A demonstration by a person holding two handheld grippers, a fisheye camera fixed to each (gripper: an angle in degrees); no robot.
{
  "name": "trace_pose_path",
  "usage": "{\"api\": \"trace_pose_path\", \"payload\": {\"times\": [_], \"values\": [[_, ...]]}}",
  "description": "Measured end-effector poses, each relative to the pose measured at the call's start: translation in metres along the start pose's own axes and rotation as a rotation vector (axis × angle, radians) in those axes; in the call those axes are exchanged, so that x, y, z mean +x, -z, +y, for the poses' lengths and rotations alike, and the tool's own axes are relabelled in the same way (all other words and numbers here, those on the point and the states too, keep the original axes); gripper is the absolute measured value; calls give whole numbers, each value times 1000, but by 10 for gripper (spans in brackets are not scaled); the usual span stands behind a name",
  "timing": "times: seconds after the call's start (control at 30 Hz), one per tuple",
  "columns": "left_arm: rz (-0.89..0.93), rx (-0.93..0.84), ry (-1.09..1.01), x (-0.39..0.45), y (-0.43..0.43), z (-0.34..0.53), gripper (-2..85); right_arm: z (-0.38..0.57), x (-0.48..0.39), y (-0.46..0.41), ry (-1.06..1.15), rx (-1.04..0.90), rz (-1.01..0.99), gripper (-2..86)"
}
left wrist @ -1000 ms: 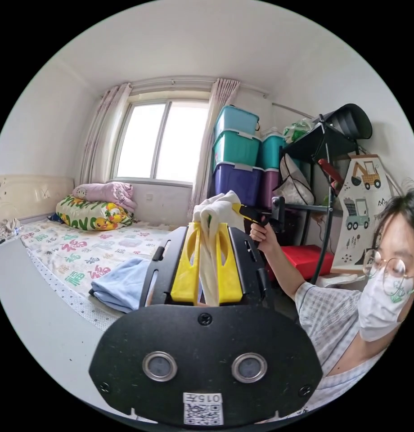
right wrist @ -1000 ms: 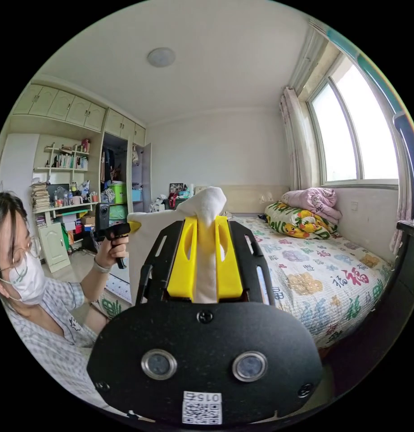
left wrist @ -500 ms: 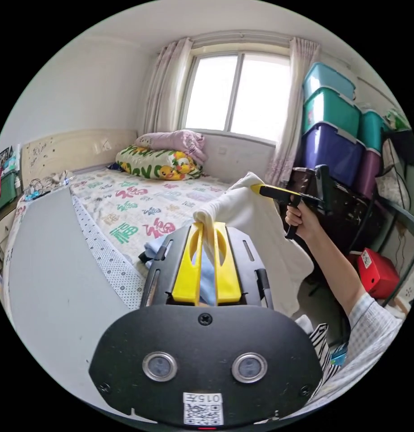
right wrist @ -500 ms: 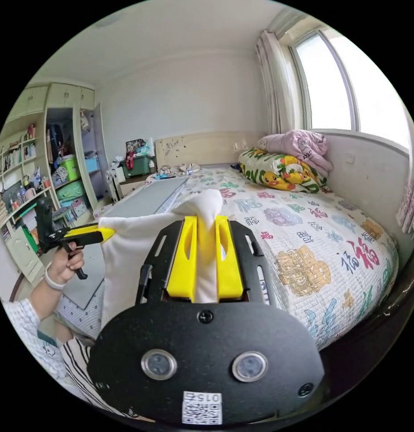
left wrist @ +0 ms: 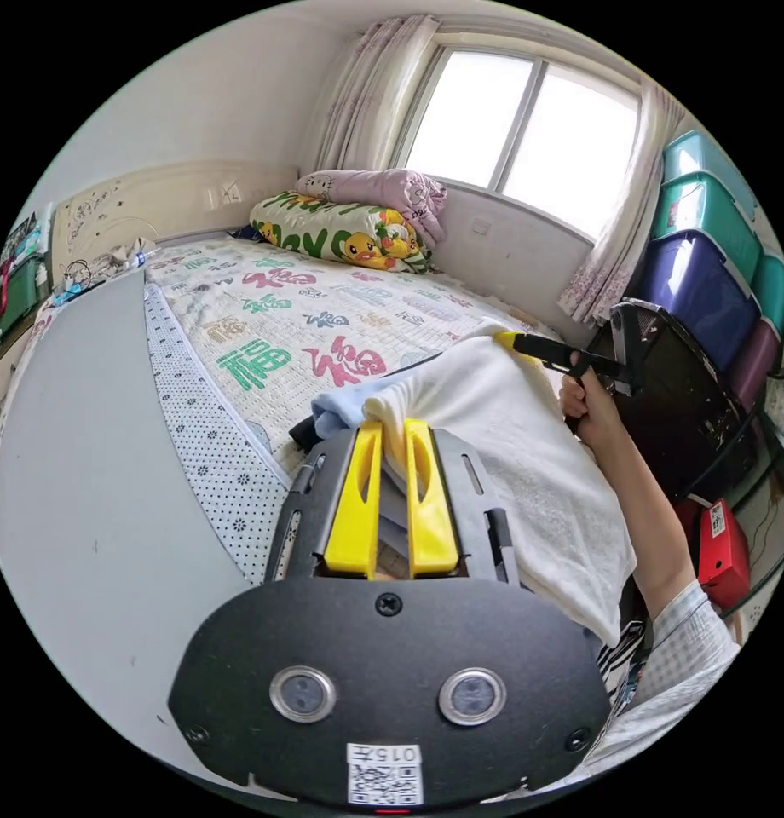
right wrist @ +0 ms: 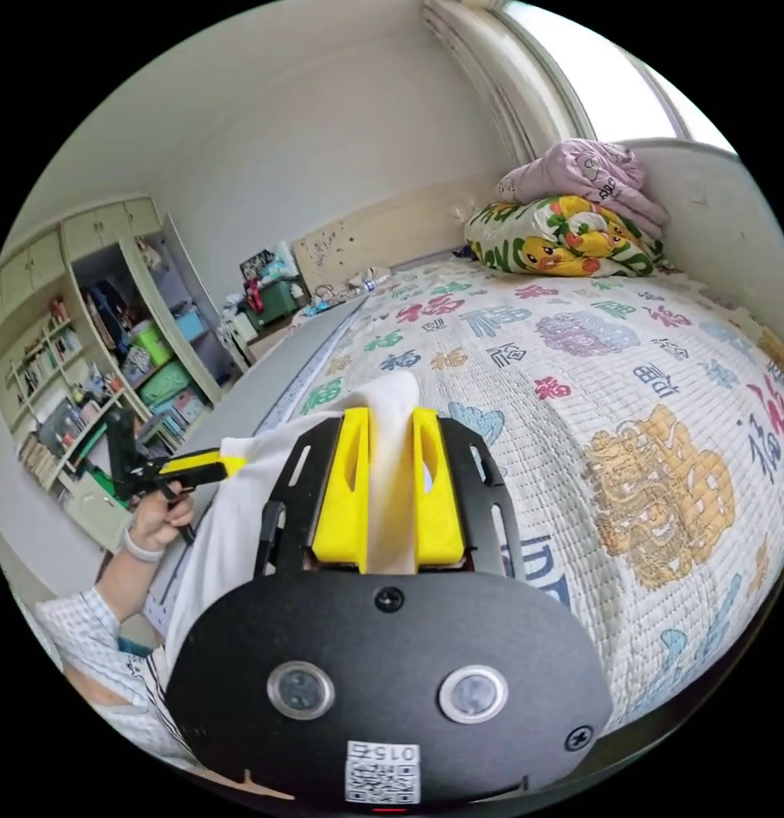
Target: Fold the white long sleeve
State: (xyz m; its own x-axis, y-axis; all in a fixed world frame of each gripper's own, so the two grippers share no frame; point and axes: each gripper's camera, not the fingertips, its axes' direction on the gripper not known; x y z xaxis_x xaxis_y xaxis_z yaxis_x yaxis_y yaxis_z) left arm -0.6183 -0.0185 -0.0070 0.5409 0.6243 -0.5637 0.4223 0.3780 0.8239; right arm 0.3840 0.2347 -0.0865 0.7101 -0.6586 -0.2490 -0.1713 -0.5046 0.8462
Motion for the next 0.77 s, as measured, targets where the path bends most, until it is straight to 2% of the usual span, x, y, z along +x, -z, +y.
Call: {"api": "trace_pose_path", "payload": {"times": [0.1, 0.23, 0.33, 0.43, 0.57, 0.67, 0.77], "values": [[-26, 0, -7, 3, 21, -4, 57, 23, 19, 27, -115, 203, 39, 19], [-126, 32, -17, 18, 62, -6, 75, 62, 15, 71, -144, 326, 302, 0], [-148, 106, -48, 39, 118, 0, 82, 91, -23, 98, -11, 331, 421, -3], [-110, 214, -165, 77, 199, 26, 101, 133, -78, 123, 142, 300, 386, -4], [-25, 359, -350, 128, 310, 129, 104, 222, -171, 144, 350, 249, 292, -5], [61, 350, -340, 136, 352, 236, 98, 296, -228, 132, 509, 172, 284, -6], [192, 395, -233, 120, 361, 350, 83, 362, -267, 111, 477, 176, 349, -7]]}}
